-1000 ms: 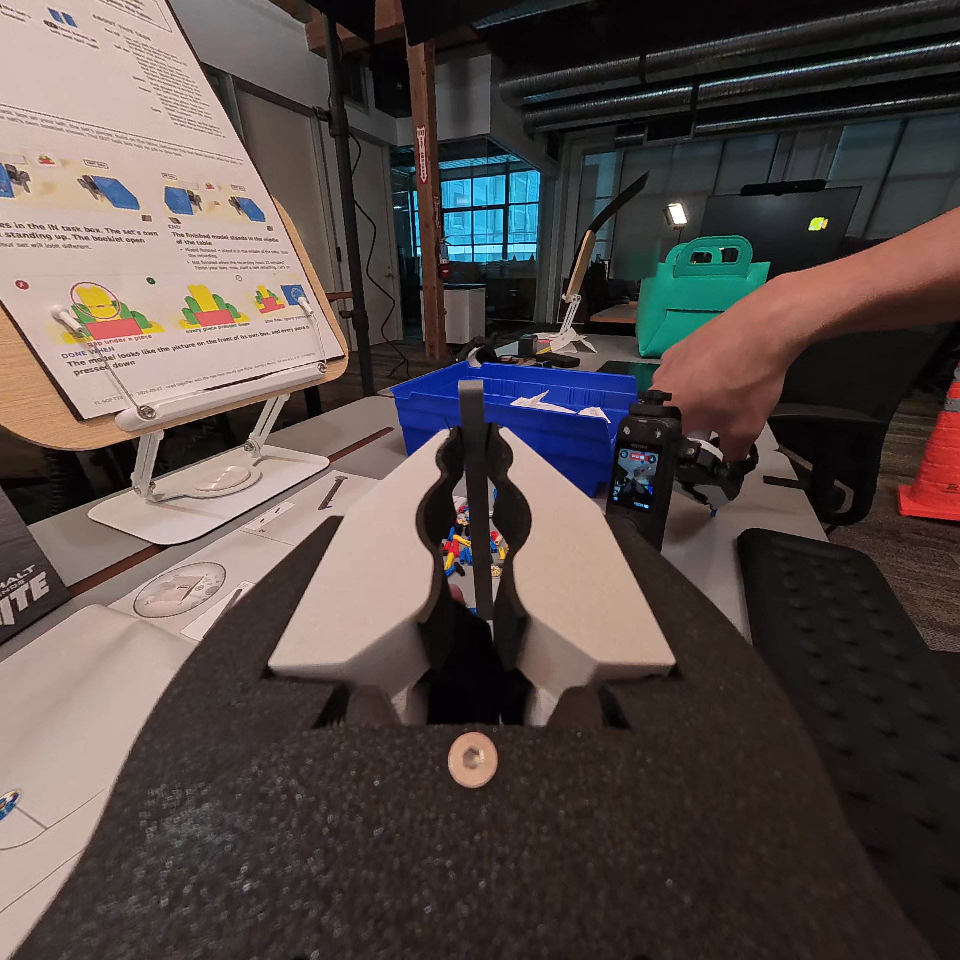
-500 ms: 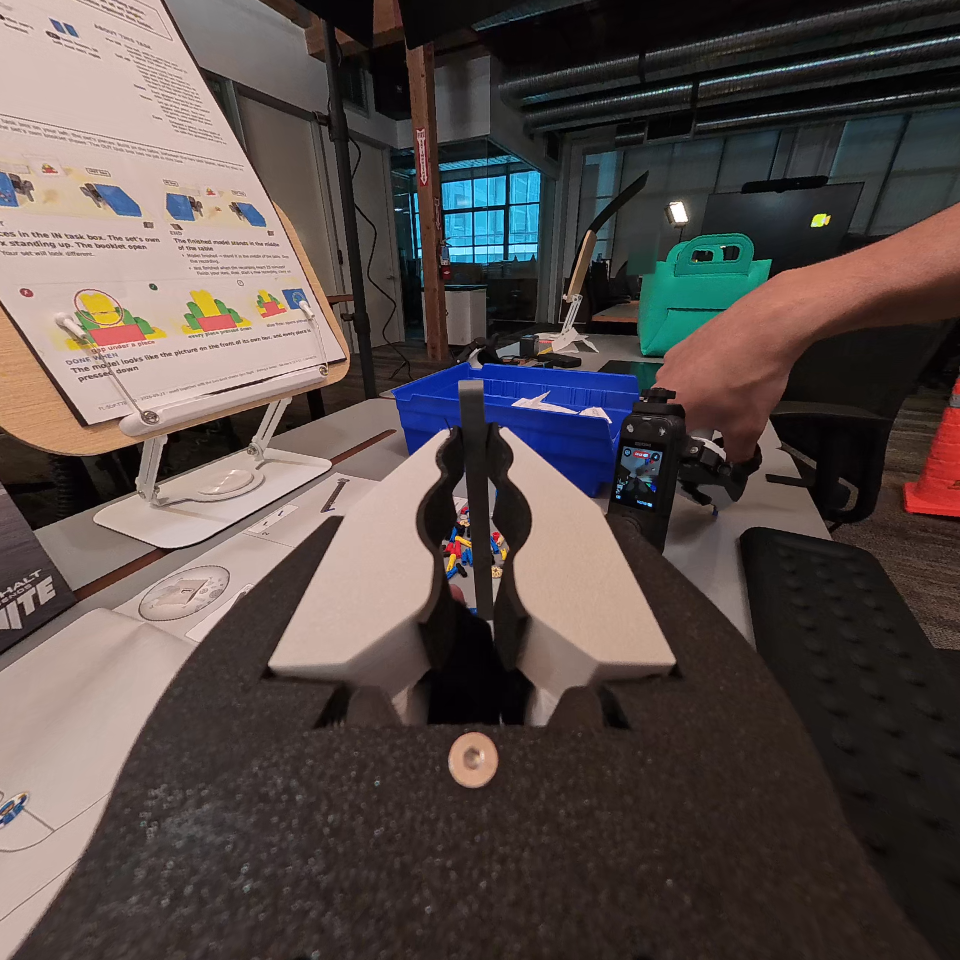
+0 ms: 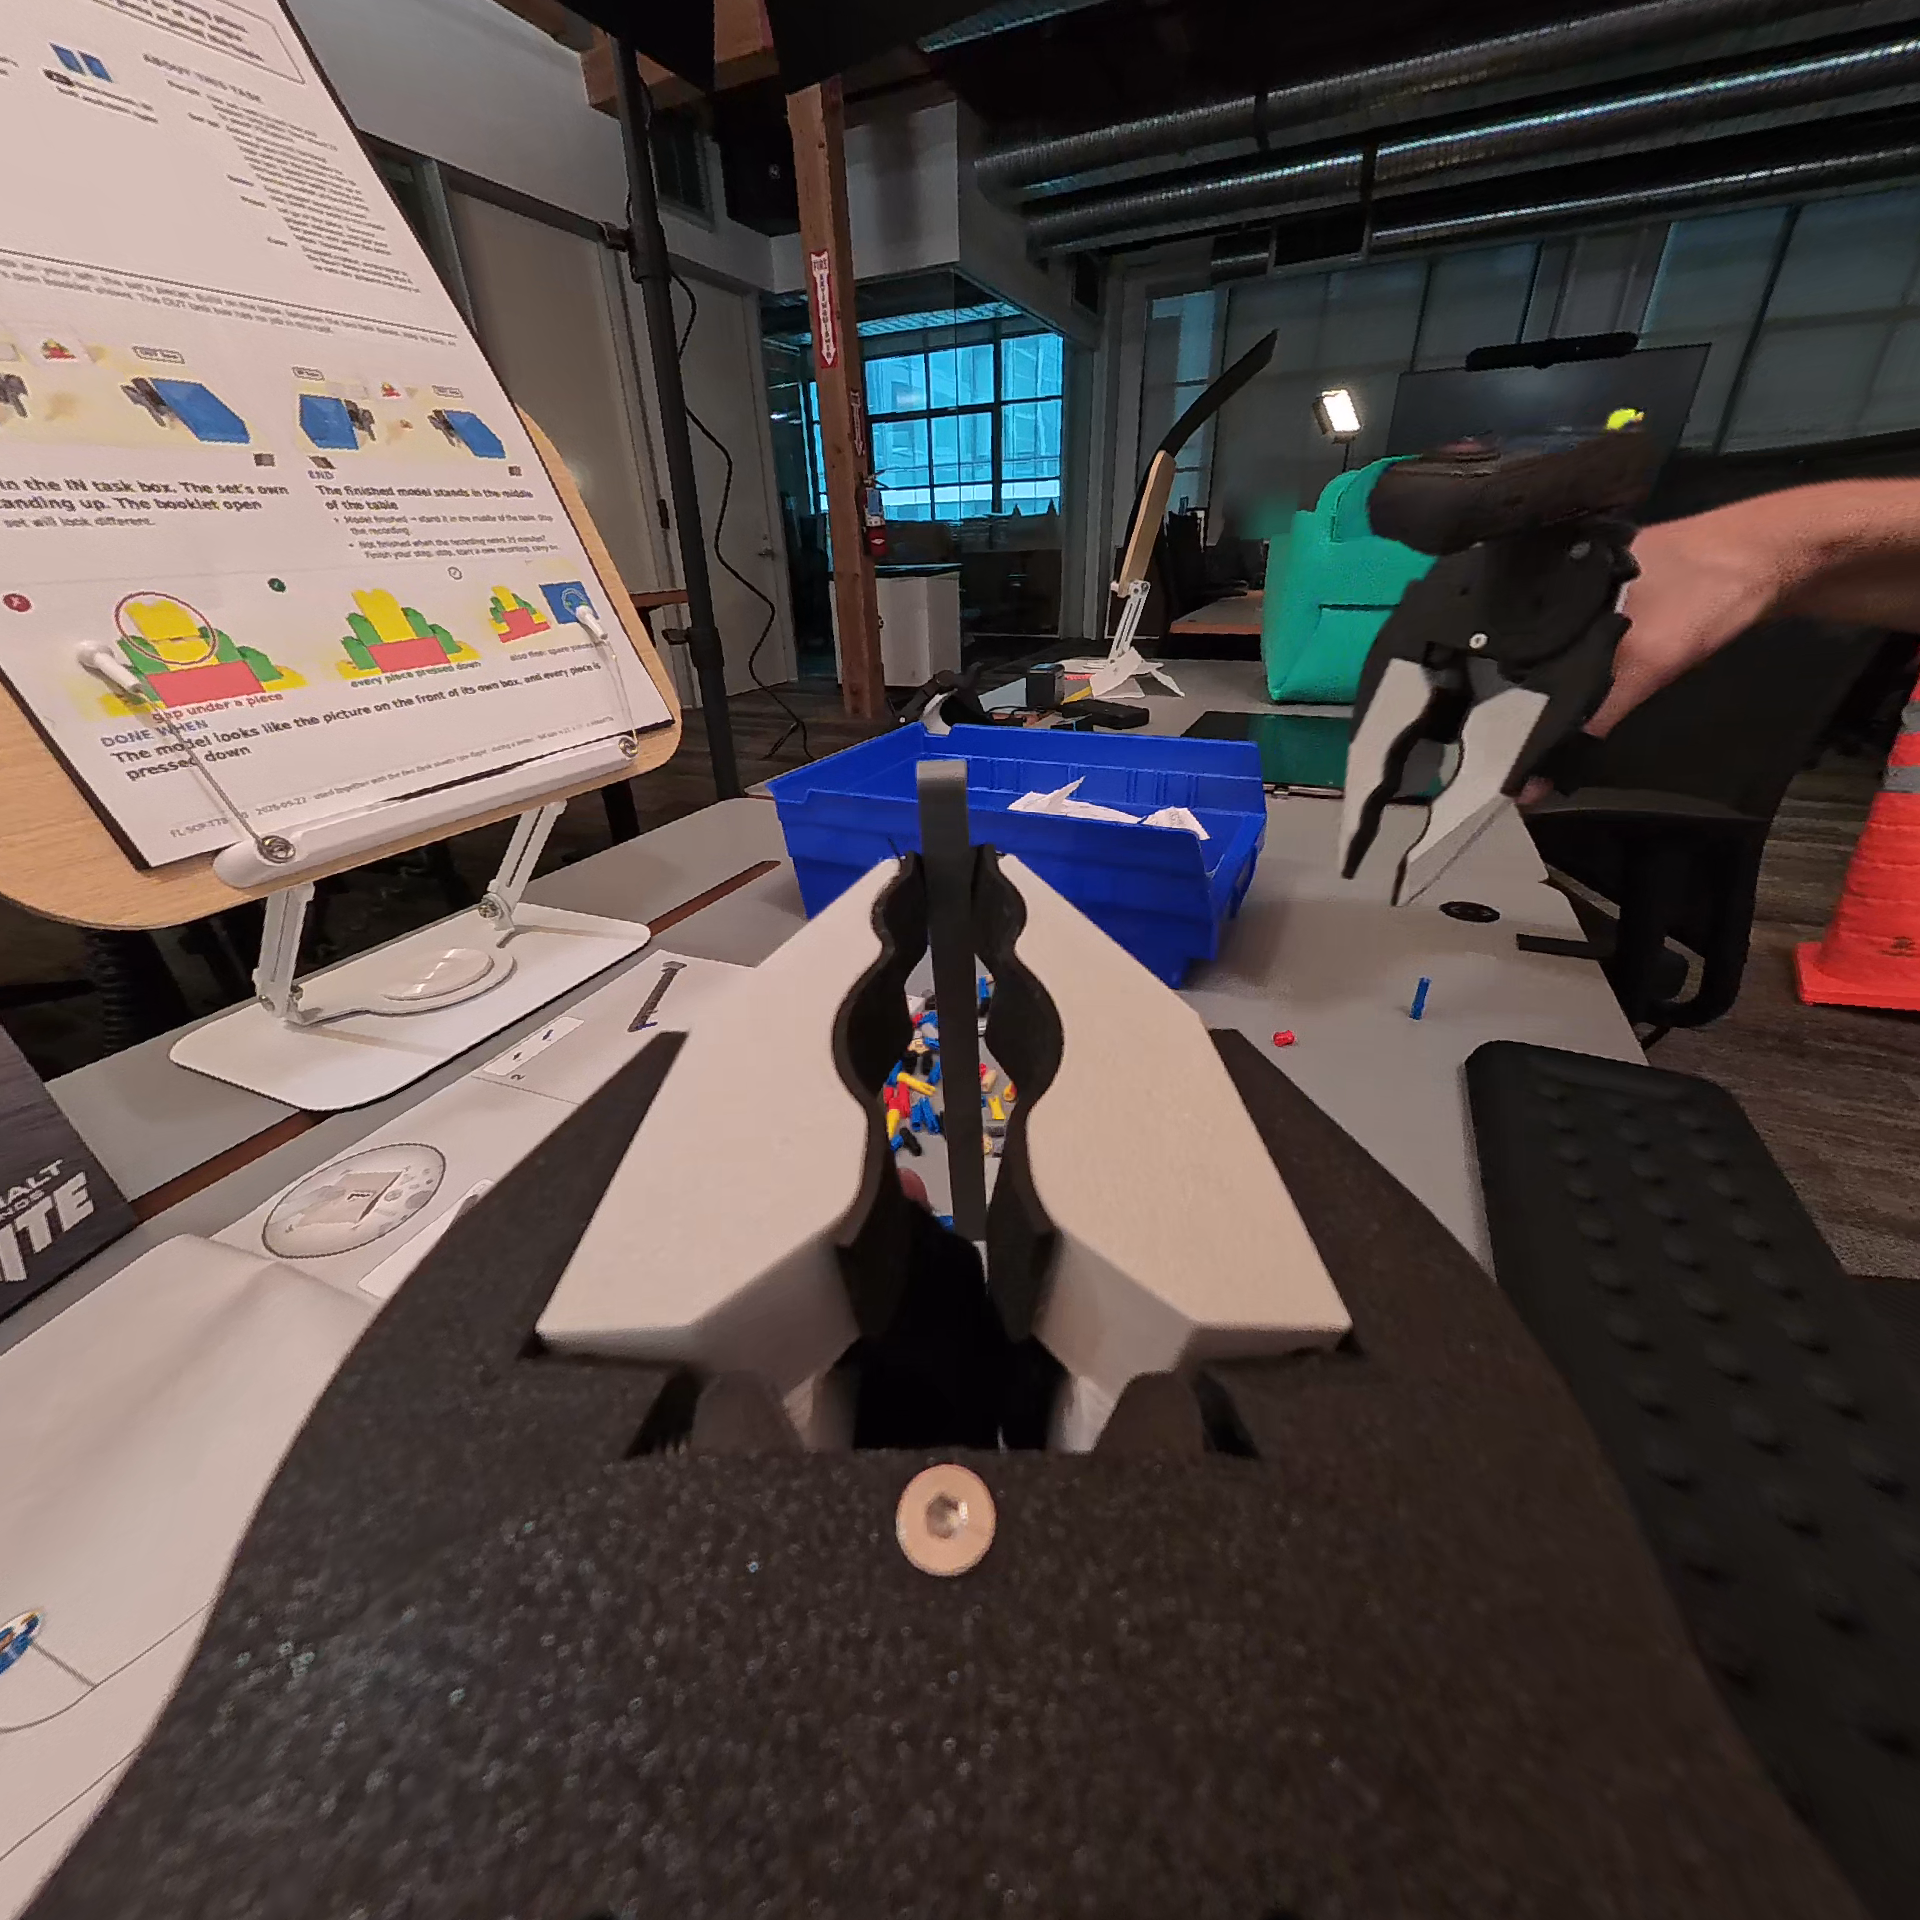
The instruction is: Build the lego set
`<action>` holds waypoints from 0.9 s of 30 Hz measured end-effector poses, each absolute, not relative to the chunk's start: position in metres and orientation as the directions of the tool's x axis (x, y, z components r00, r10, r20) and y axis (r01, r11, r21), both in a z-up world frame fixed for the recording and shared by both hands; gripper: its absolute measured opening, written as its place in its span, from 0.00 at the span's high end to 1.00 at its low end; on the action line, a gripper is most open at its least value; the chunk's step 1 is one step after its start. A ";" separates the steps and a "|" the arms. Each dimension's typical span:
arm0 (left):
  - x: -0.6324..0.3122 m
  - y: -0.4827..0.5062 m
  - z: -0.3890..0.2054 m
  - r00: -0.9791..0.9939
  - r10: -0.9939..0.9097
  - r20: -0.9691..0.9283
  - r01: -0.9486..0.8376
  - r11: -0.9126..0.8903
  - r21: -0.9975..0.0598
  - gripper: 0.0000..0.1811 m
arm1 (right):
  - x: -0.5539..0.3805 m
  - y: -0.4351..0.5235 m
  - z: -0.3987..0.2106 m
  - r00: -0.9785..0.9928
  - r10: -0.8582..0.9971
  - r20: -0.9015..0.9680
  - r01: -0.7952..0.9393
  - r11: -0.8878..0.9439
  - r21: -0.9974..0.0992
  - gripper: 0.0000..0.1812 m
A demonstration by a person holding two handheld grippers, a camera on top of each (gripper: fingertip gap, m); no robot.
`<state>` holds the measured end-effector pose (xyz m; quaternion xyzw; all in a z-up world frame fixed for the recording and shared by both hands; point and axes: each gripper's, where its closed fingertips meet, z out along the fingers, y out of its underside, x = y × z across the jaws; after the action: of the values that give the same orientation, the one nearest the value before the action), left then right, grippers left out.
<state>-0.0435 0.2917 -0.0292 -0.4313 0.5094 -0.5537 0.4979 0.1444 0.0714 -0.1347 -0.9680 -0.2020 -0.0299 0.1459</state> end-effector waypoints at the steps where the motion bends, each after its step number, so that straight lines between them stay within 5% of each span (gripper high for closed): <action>1: -0.044 0.290 -0.029 -0.135 -0.990 -0.031 0.113 0.015 -0.993 0.97 | 0.146 0.063 -0.138 0.924 0.366 0.113 0.383 -0.877 -0.291 0.85; 27: -0.040 0.282 -0.035 -0.153 -0.987 -0.052 0.097 0.038 -0.995 0.97 | 0.148 0.025 -0.205 0.907 0.420 0.002 0.412 -0.888 -0.206 0.94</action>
<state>-0.0403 0.2824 -0.0349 -0.4242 0.5245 -0.5489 0.4936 0.1484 0.0254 -0.2052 -0.9713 -0.2142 0.0212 0.1014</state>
